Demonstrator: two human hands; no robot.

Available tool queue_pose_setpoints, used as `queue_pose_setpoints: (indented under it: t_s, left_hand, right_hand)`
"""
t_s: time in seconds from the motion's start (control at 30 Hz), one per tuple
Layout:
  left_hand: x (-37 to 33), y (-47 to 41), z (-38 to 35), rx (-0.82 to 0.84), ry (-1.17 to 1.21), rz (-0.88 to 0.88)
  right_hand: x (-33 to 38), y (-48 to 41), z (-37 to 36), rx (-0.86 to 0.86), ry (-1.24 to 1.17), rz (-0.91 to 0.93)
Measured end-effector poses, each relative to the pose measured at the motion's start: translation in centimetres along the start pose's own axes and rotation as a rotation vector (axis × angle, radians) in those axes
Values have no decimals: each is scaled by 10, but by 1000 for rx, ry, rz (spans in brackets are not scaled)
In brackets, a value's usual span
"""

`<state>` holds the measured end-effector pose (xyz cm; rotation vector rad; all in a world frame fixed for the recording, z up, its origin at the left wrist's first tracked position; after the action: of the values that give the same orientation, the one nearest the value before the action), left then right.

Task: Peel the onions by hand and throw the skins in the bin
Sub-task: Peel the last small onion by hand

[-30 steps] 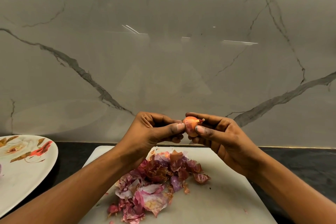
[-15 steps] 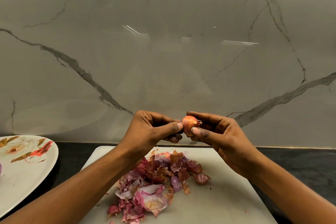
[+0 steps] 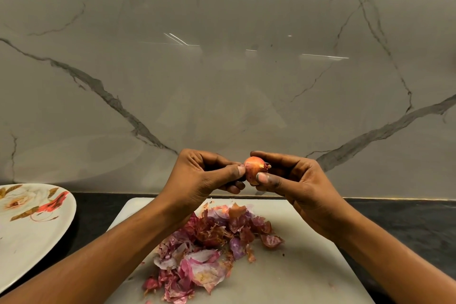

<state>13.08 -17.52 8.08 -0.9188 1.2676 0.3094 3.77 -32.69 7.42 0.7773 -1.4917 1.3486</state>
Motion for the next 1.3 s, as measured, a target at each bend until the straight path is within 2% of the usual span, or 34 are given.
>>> queue_pose_setpoints:
  t_s: [0.73,1.1,1.3]
  left_hand:
    - [0,0,-3,-2,-69,-28]
    - [0,-3,8,-64,-79,-38]
    - [3,-2,2,-13,-108,-12]
  right_hand:
    - [-1,-1,-2,-27,5,-22]
    - [-2,-2,3,-23,-215,-70]
    - [-4,-2,1,-3,-42,-74]
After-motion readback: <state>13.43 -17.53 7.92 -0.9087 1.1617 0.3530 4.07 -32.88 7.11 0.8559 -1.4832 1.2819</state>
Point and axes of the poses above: each hand's wrist, its own y-axis away from the middle knuckle, its own z-axis out of the back of the hand, x = y × z, the point moved 10 cm from there along -y, towards the middle knuckle
